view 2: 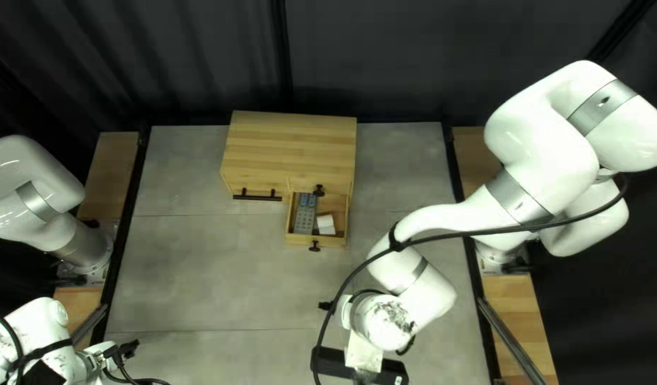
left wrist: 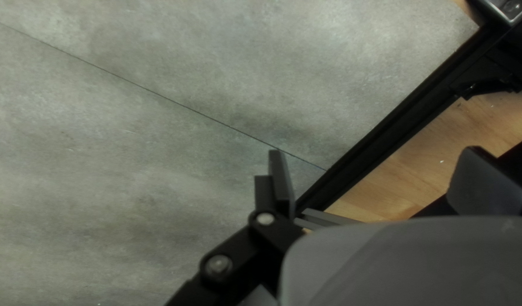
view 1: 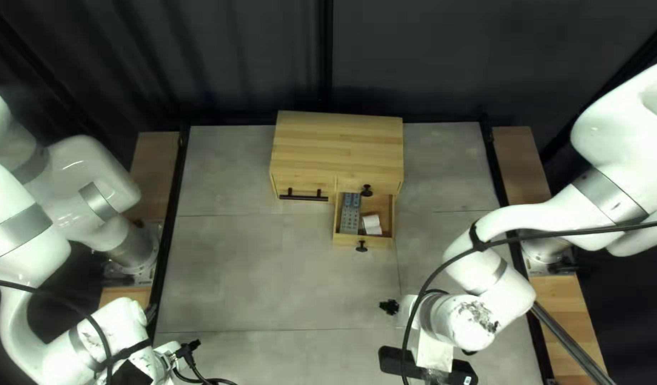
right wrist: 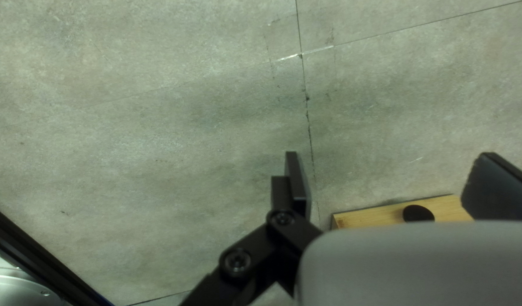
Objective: Open drawers and place objects into drawer and close
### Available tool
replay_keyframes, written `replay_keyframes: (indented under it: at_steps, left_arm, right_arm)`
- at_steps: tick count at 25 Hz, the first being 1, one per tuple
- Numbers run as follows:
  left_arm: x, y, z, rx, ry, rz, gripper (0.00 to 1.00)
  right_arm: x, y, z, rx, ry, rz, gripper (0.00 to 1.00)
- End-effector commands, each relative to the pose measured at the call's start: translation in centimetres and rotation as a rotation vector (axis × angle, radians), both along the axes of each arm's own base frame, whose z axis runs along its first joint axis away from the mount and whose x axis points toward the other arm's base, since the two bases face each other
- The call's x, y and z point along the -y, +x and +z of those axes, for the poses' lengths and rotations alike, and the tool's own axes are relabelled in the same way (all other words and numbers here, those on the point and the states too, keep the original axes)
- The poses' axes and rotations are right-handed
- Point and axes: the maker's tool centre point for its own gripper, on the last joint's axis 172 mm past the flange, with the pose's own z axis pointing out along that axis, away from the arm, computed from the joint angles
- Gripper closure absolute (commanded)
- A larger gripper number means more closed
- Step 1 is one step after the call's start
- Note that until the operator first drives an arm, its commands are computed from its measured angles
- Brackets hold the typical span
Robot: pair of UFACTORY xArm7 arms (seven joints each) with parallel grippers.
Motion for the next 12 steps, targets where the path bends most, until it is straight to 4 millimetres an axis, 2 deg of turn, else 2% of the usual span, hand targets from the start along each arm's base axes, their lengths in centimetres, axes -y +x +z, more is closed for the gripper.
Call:
replay_keyframes:
  at_steps: [1,5,12]
  left_arm:
    - [0.0,0.0,0.0,0.0,0.0,0.0,0.0]
    - [0.0,0.0,0.0,0.0,0.0,0.0,0.0]
    - [0.0,0.0,0.0,0.0,0.0,0.0,0.0]
  right_arm:
    - [0.12,0.28,0.13,0.012,-0.061,0.063,0.0]
    - [0.73,0.03,0.07,0.011,-0.11,0.078,0.0]
    - [0.68,0.17,-0.78,-0.019,-0.166,0.074,0.0]
